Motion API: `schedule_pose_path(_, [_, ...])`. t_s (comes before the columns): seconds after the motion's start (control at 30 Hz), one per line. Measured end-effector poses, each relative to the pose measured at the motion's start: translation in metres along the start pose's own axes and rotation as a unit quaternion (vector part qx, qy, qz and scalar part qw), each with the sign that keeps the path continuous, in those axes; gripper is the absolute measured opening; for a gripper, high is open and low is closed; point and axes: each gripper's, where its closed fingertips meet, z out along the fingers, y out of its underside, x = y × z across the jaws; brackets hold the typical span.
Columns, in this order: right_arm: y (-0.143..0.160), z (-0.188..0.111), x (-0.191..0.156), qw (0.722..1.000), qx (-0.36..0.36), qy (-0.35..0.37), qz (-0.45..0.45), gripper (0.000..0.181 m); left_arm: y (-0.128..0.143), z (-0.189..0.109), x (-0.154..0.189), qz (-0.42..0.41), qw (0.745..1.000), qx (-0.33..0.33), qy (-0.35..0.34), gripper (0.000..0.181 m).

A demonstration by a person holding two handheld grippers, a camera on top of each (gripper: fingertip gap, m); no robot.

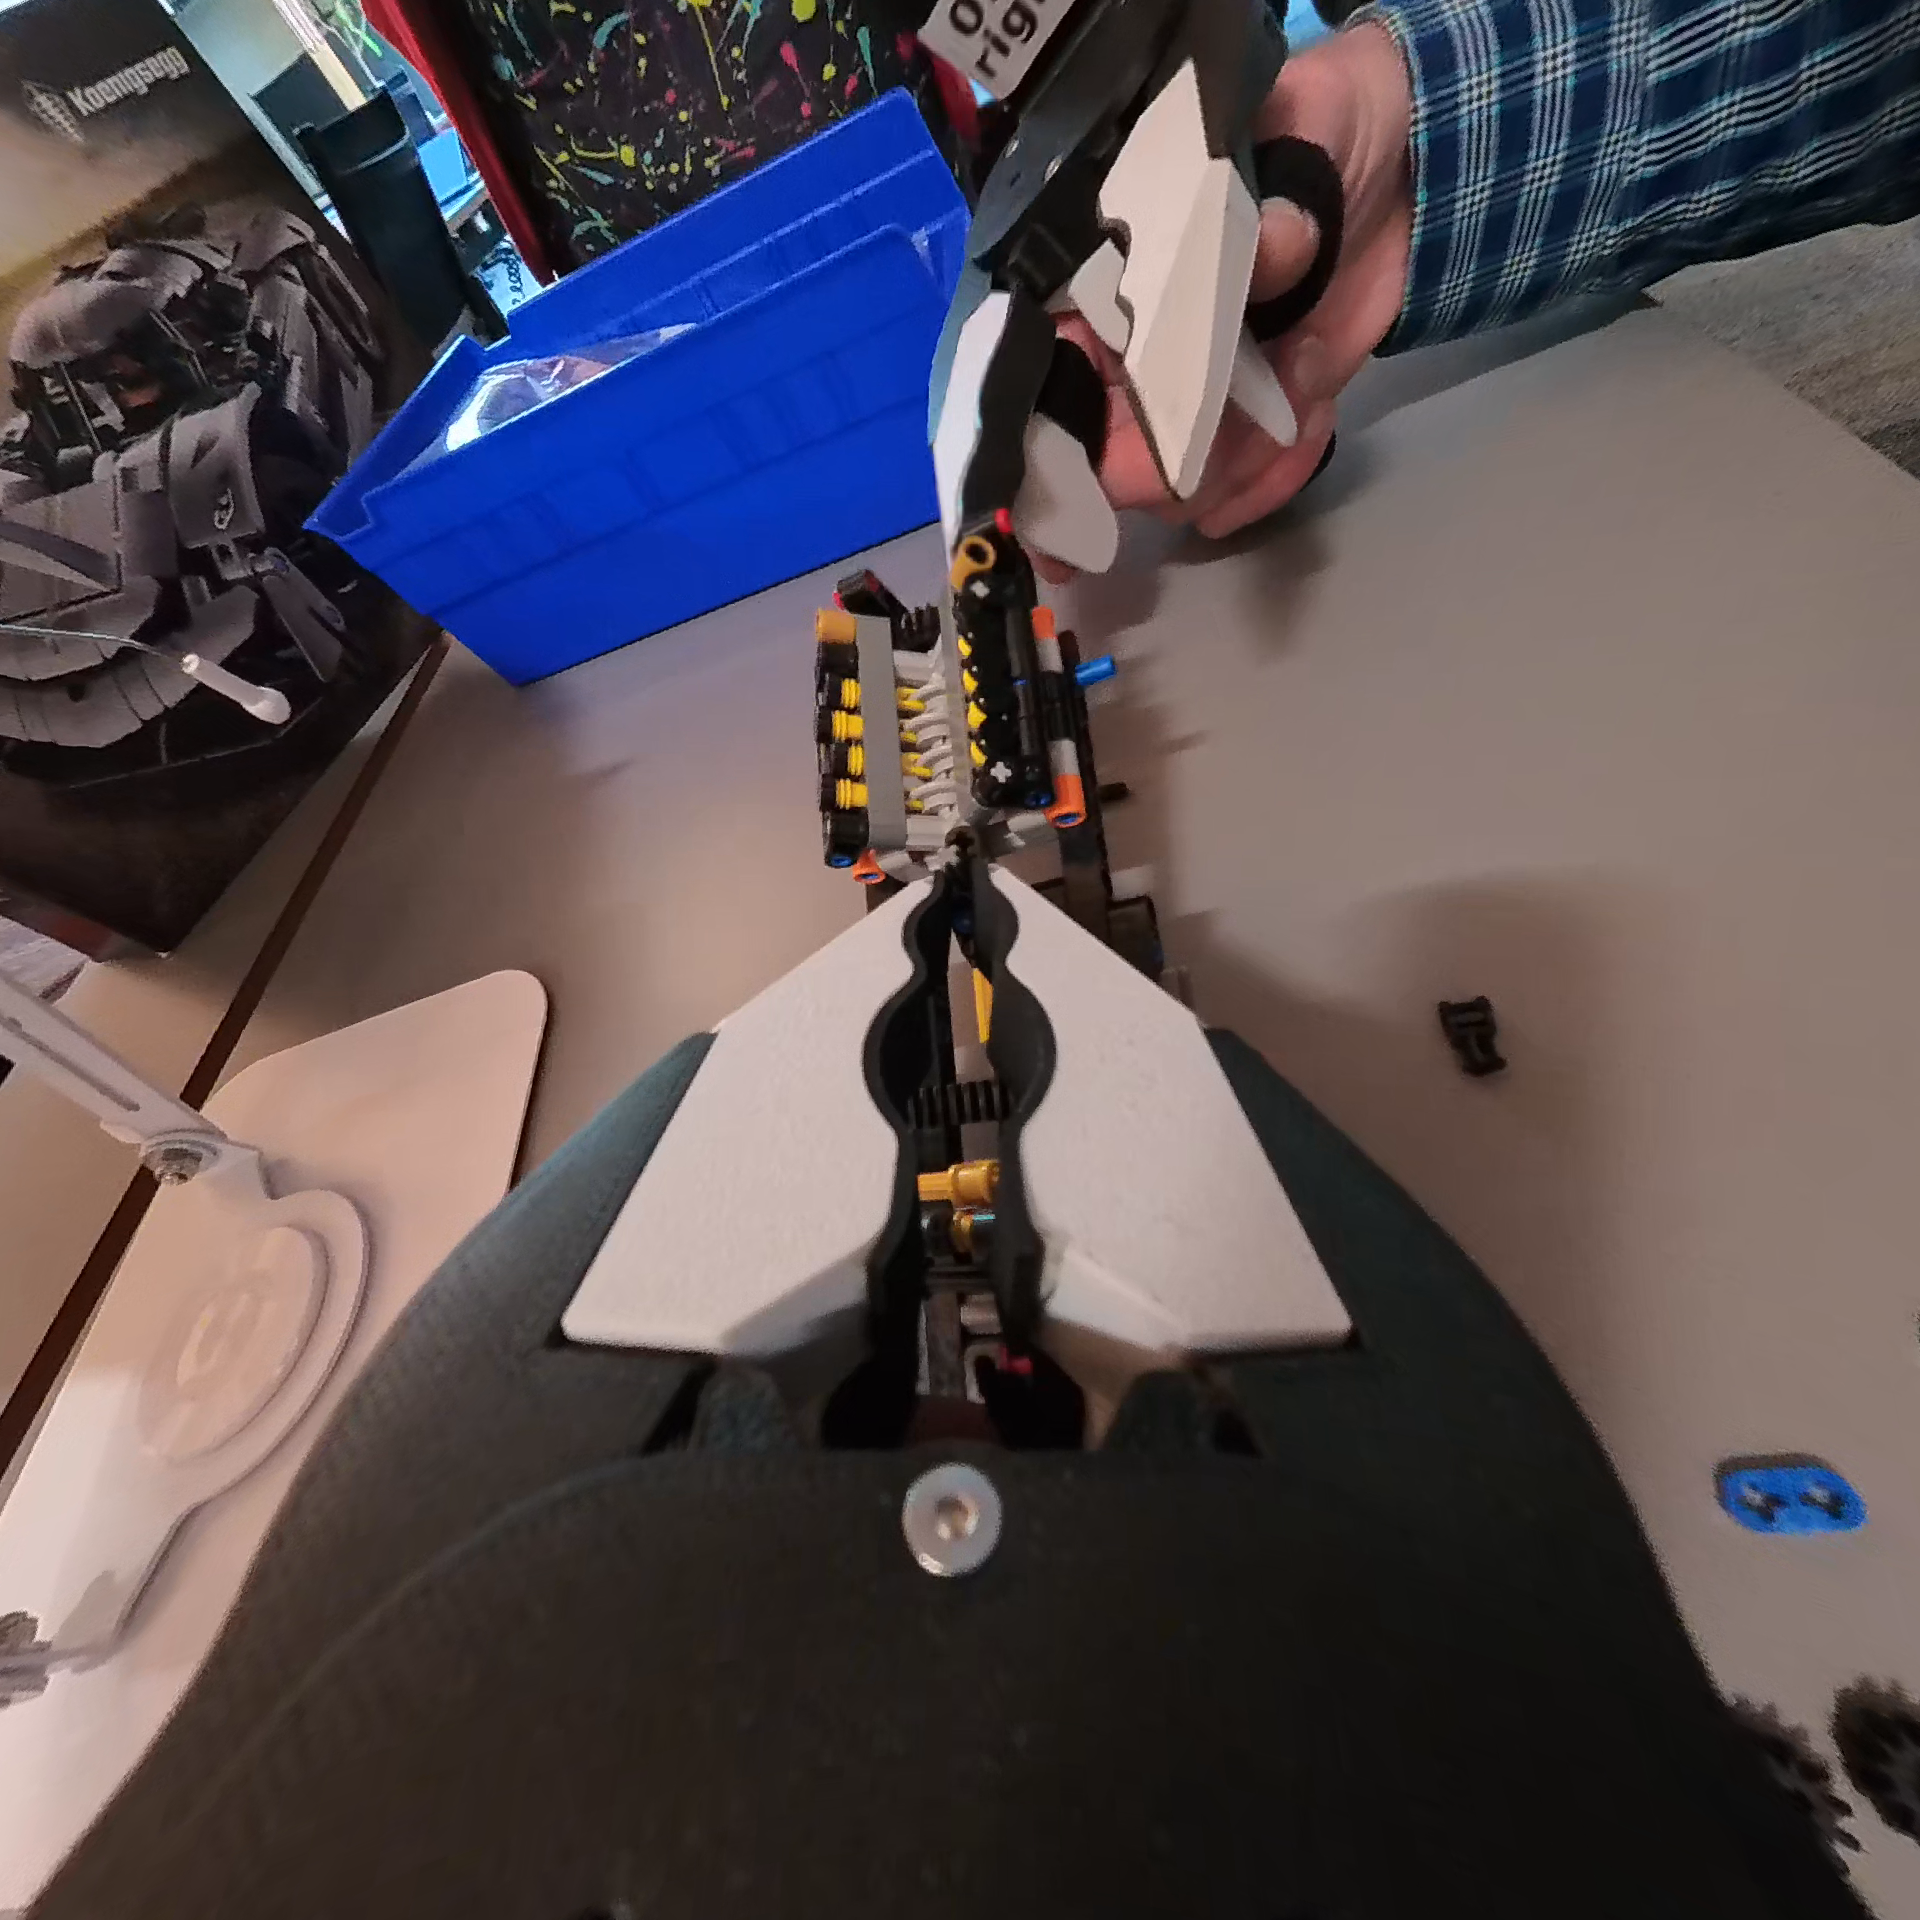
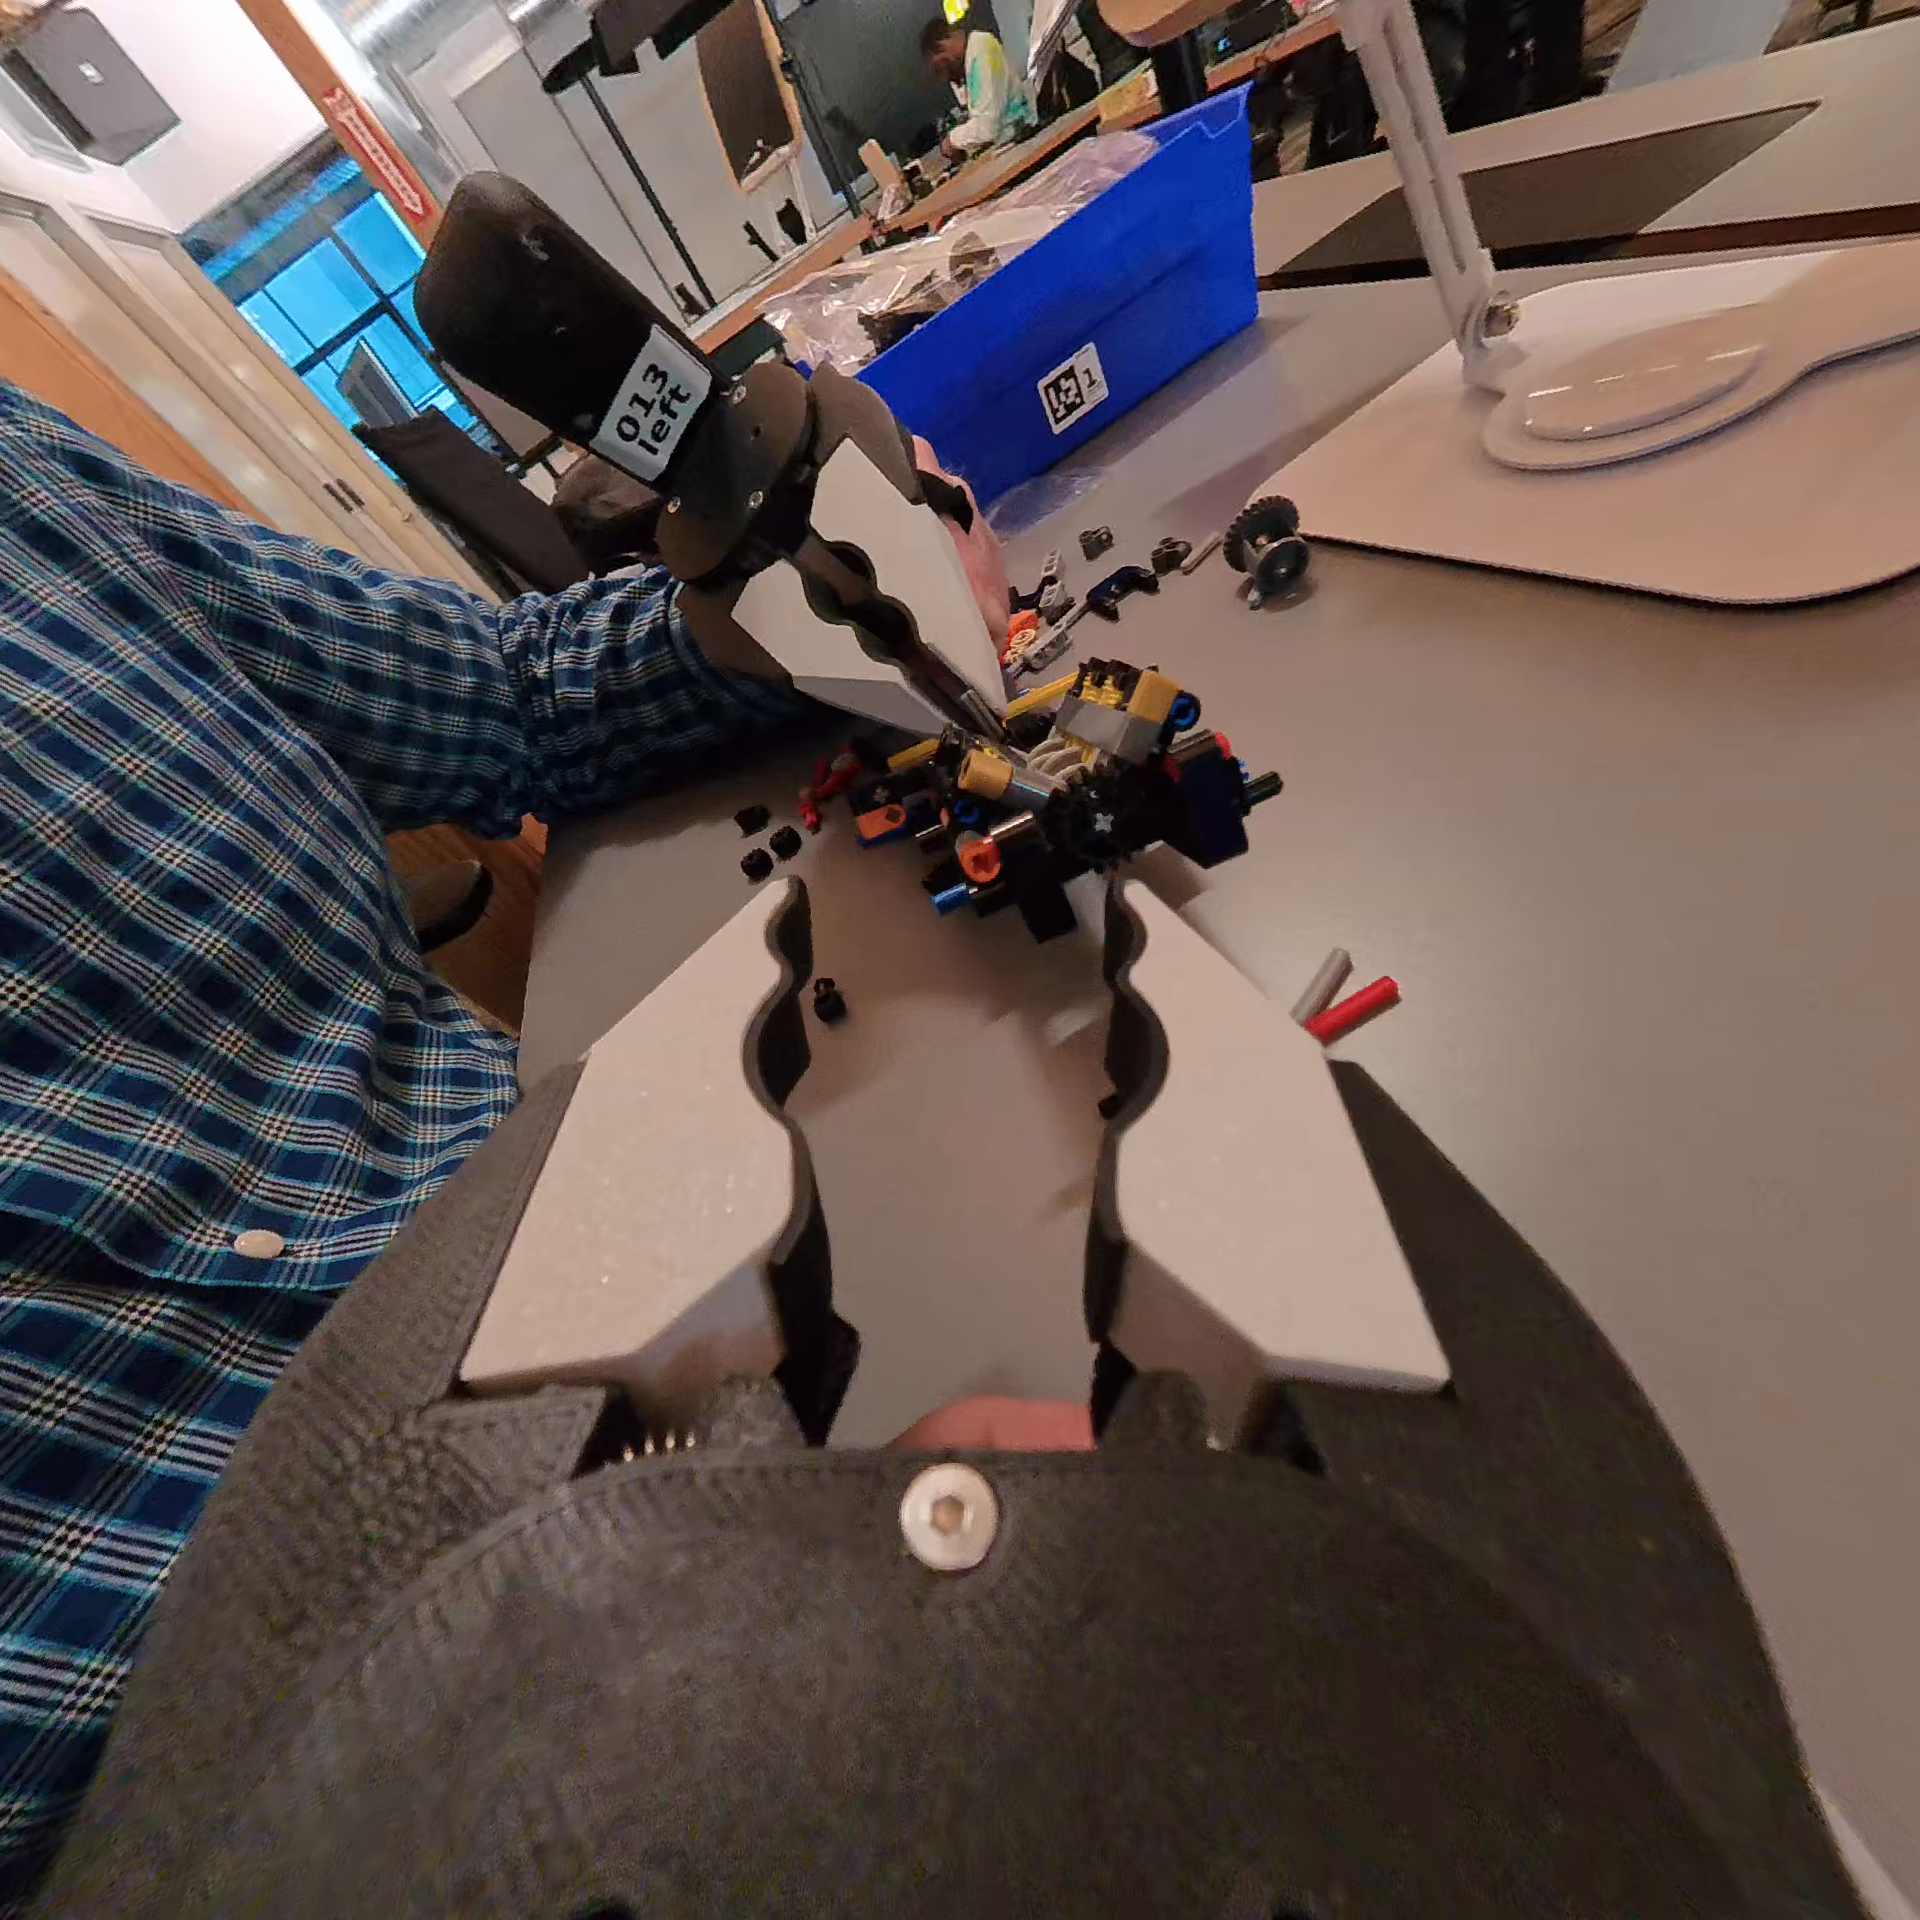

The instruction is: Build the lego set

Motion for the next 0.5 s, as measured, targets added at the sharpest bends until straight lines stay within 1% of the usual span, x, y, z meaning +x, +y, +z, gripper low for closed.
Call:
schedule_pose_path(0.17, [0.004,-0.006,0.001,1.0,-0.001,0.012,-0.001,0.056,0.004,0.0,-0.006,-0.004,1.0,-0.013,-0.011,0.001])
schedule_pose_path(0.3, [0.011,-0.009,0.001,1.0,-0.009,0.02,-0.002,0.056,0.012,0.002,-0.013,-0.013,0.999,-0.04,-0.023,0.001])
schedule_pose_path(0.5, [0.013,-0.015,-0.002,1.0,-0.006,0.021,-0.002,0.055,0.021,0.009,-0.018,-0.024,0.996,-0.077,-0.032,0.001])
